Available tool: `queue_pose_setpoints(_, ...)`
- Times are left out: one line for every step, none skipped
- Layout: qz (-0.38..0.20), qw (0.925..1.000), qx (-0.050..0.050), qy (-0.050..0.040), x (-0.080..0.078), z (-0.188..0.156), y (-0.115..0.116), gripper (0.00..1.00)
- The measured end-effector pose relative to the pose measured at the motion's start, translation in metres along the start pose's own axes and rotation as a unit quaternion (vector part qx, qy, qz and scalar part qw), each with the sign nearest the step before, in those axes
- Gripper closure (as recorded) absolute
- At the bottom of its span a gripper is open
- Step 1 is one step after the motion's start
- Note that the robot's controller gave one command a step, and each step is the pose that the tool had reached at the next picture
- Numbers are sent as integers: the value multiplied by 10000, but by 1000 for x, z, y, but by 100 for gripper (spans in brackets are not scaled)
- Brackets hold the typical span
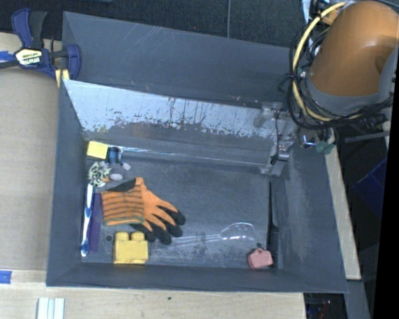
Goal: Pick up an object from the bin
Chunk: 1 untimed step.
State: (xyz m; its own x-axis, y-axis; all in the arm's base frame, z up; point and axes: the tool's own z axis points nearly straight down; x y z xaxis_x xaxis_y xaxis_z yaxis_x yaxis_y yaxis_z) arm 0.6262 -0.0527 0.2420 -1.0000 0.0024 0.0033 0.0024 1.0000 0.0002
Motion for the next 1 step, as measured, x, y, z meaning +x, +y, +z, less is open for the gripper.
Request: queue_pose_setpoints(-7,10000,3,-40,-1,-5,0,0)
